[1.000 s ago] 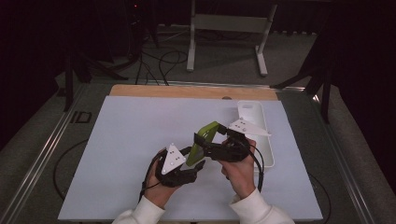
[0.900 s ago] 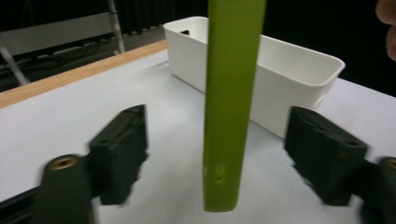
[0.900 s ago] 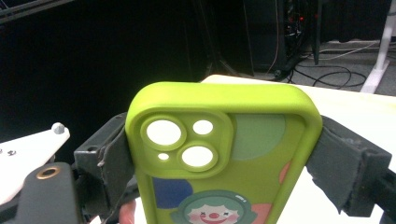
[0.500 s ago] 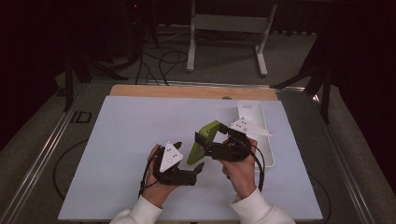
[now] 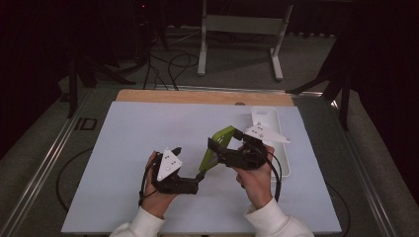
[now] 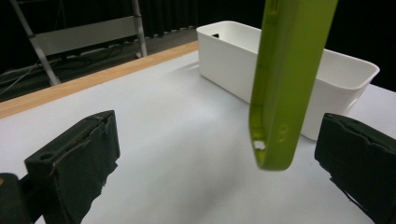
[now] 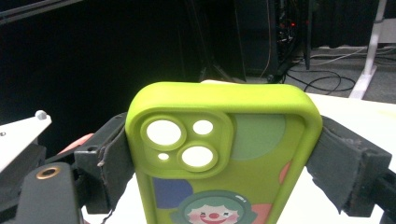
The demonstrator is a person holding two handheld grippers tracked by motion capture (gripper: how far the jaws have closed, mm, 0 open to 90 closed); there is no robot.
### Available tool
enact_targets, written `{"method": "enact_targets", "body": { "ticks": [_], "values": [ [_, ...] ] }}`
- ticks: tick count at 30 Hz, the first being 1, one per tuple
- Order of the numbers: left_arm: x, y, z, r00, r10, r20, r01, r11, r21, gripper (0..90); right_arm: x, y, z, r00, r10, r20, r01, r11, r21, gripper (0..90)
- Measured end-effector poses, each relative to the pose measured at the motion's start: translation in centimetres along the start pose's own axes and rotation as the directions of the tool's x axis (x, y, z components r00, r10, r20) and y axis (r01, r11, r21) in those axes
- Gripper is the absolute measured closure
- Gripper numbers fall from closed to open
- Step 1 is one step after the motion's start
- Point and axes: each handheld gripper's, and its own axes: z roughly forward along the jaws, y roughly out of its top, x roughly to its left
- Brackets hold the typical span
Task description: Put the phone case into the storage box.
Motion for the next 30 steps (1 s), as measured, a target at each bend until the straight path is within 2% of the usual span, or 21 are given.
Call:
{"method": "enact_targets", "body": {
  "ticks": [7, 11, 20, 30],
  "values": [
    [0.9, -0.2, -0.8, 1.0000, 0.004, -0.007, -0.004, 1.0000, 0.004, 0.8, -0.1, 0.3, 0.0, 0.9999, -0.003, 0.010, 0.003, 1.000, -0.006, 15.4],
    [1.2, -0.3, -1.3, 0.9997, 0.004, -0.025, -0.005, 0.9999, -0.012, 1.7, -0.3, 0.4, 0.0, 0.9998, -0.007, 0.017, 0.007, 1.000, -0.005, 15.4],
    [2.1, -0.6, -1.9, 0.9996, 0.002, -0.027, -0.002, 1.0000, 0.005, 1.3, -0.6, 0.7, 0.0, 0.9995, -0.004, 0.031, 0.004, 1.000, -0.012, 15.4],
    [3.1, -1.1, -2.7, 0.9988, -0.006, -0.049, 0.006, 1.0000, 0.008, 1.3, -1.2, 1.1, -0.4, 0.9984, -0.004, 0.057, 0.005, 1.000, -0.026, 15.4]
  ]
}}
